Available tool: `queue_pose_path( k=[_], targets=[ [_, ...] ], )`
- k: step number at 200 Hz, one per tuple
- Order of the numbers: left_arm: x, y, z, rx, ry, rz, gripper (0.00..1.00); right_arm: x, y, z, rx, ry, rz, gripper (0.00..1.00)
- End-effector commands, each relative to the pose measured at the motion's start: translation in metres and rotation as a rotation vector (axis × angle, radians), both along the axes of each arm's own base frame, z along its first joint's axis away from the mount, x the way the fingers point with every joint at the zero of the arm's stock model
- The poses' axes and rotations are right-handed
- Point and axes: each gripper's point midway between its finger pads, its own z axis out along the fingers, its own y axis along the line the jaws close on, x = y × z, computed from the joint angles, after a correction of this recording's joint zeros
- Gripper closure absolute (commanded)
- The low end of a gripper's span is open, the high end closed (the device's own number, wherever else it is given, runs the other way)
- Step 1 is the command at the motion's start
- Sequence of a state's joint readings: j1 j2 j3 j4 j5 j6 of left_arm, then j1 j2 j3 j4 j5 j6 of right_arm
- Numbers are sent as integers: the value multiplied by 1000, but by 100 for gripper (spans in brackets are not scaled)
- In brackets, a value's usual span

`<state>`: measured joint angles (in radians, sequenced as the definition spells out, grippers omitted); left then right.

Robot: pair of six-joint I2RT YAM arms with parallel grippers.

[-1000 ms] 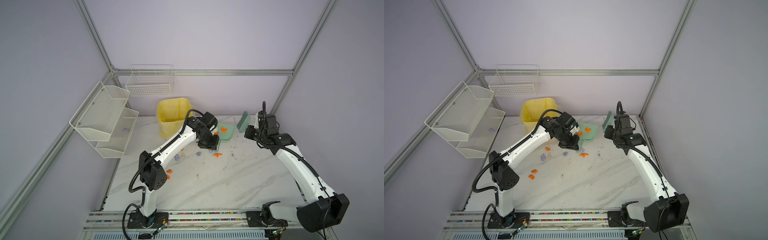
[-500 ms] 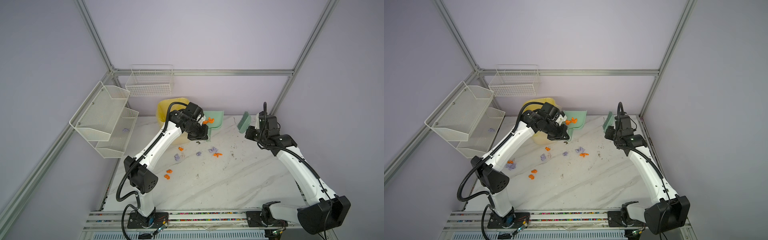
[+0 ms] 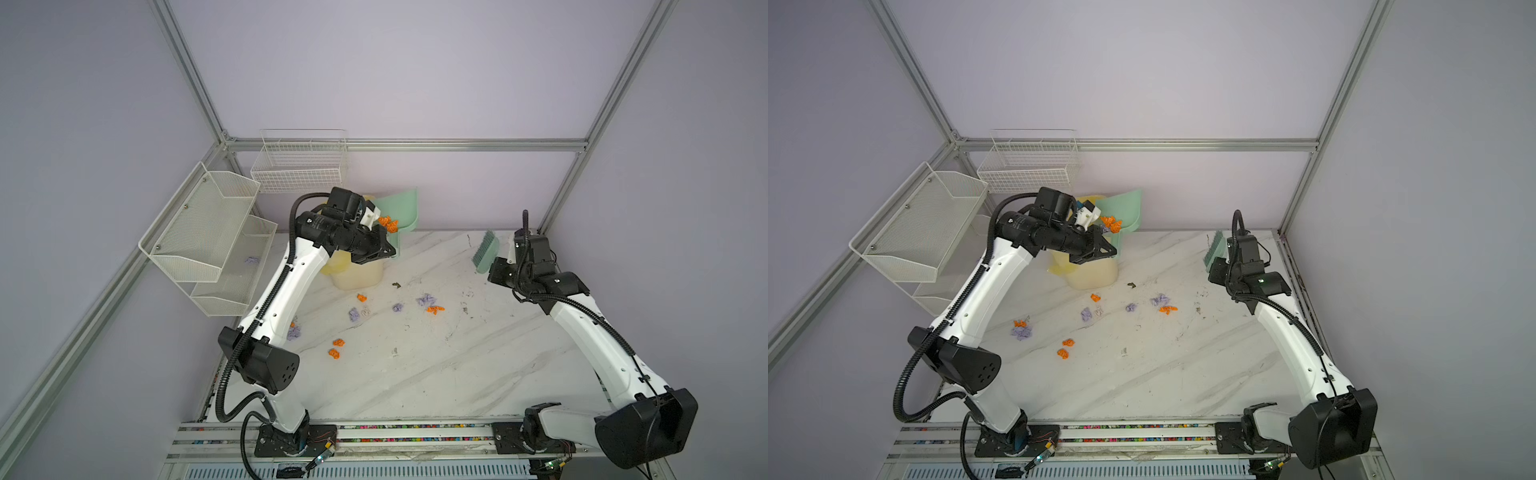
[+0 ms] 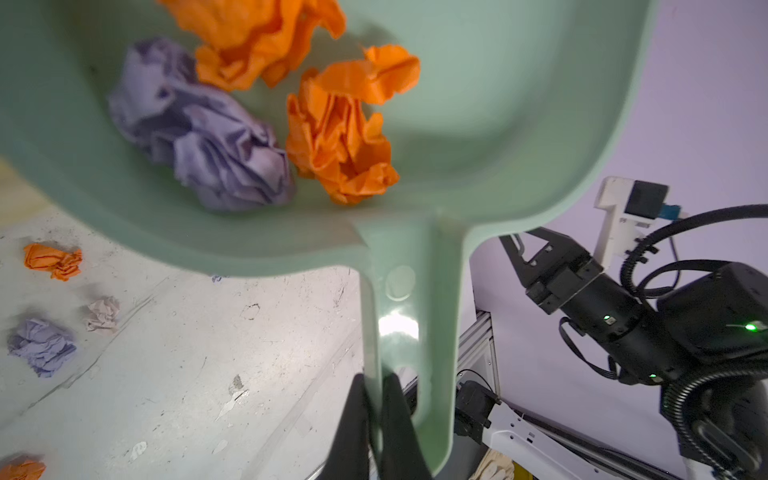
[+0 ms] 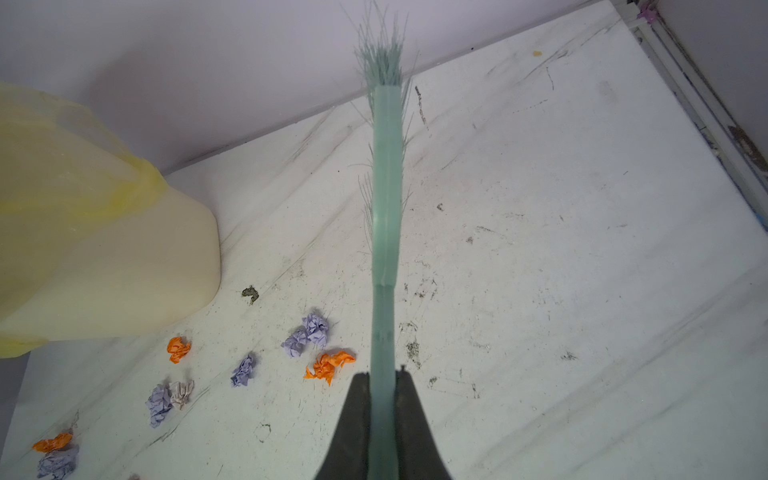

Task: Sweep away the paper scraps from the table
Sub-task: 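Lift the loaded dustpan with the left gripper and carry it toward the yellow bin, then tilt the dustpan over the yellow bin with the left gripper to dump scraps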

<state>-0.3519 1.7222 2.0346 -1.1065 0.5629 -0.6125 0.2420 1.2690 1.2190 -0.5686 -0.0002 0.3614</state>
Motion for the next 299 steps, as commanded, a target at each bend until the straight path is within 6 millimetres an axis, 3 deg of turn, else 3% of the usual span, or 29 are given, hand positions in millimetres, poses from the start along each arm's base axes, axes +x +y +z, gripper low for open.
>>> queue_pose_path(
  k=[1, 73, 192, 219, 272, 299],
  targets=[
    [-5, -1, 30, -164, -47, -30, 100, 2, 1, 15, 22, -52, 1, 100],
    [4, 14, 17, -418, 32, 4, 100, 0, 1, 18, 24, -61, 8, 100],
    [12, 51, 59, -996, 45, -37, 100, -3, 3, 26, 34, -85, 26, 100],
    [12, 60, 59, -1160, 72, -46, 100, -3, 3, 28, 36, -89, 25, 100],
    [15, 67, 34, -1234, 137, 12, 100, -5, 3, 32, 41, -96, 20, 100],
    [13, 71, 50, -1270, 108, 14, 100, -5, 4, 33, 48, -98, 24, 100]
  ],
)
